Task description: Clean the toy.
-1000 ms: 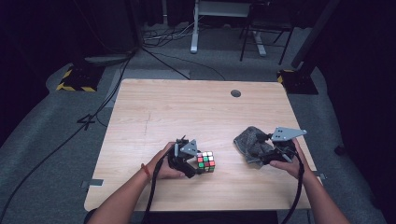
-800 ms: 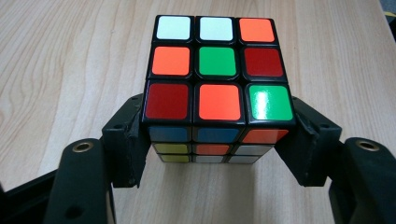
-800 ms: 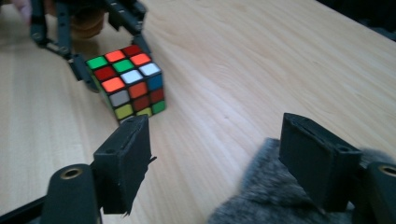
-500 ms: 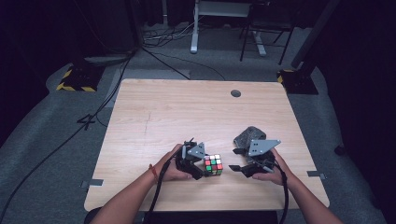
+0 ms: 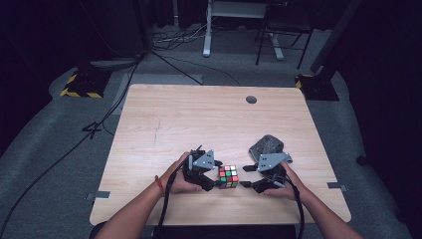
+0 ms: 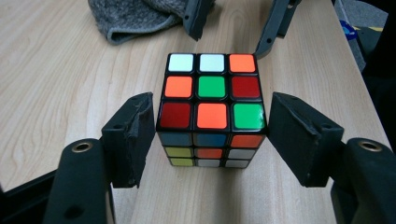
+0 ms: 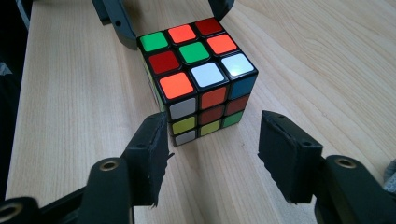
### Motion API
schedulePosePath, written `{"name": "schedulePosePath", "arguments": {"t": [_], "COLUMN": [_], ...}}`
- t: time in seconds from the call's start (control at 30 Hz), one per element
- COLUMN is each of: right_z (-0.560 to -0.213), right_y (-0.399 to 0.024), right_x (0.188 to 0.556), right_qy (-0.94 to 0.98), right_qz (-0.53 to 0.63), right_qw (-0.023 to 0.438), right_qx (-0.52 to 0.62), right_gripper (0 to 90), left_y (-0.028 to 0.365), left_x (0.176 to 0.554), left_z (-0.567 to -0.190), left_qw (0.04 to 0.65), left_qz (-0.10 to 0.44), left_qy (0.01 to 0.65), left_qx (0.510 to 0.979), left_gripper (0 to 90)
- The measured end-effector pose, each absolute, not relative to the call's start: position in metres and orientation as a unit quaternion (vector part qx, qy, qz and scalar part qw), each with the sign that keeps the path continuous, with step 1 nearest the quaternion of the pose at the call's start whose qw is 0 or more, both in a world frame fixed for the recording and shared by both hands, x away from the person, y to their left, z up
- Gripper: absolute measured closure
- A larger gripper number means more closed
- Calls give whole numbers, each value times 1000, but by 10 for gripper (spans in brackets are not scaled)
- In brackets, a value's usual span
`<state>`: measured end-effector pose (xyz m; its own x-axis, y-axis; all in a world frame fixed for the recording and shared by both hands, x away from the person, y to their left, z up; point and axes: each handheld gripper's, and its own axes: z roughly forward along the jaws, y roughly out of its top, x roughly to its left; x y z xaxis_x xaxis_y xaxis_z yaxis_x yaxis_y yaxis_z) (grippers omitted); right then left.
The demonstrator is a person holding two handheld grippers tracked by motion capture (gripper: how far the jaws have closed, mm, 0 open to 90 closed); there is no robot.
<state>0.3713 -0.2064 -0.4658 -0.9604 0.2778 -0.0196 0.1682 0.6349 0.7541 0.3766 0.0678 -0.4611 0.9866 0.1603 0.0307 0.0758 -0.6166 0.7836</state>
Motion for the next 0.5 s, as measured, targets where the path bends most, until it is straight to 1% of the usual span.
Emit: {"name": "schedulePosePath", "arguments": {"t": [0.27, 0.43, 0.5], "right_z": [-468, -468, -469], "right_y": [-205, -202, -202], "right_x": [372, 372, 372], "right_qy": [904, 906, 906], "right_qz": [404, 400, 400], "right_qw": [65, 63, 60], "right_qx": [122, 120, 122], "right_gripper": [436, 443, 444], "left_y": [58, 57, 55], "left_x": [372, 367, 365], "left_z": [-459, -453, -455], "left_qw": [430, 440, 429], "left_qz": [70, 70, 74], "left_qy": [49, 41, 46], "left_qx": [899, 894, 899], "left_gripper": [310, 312, 277]}}
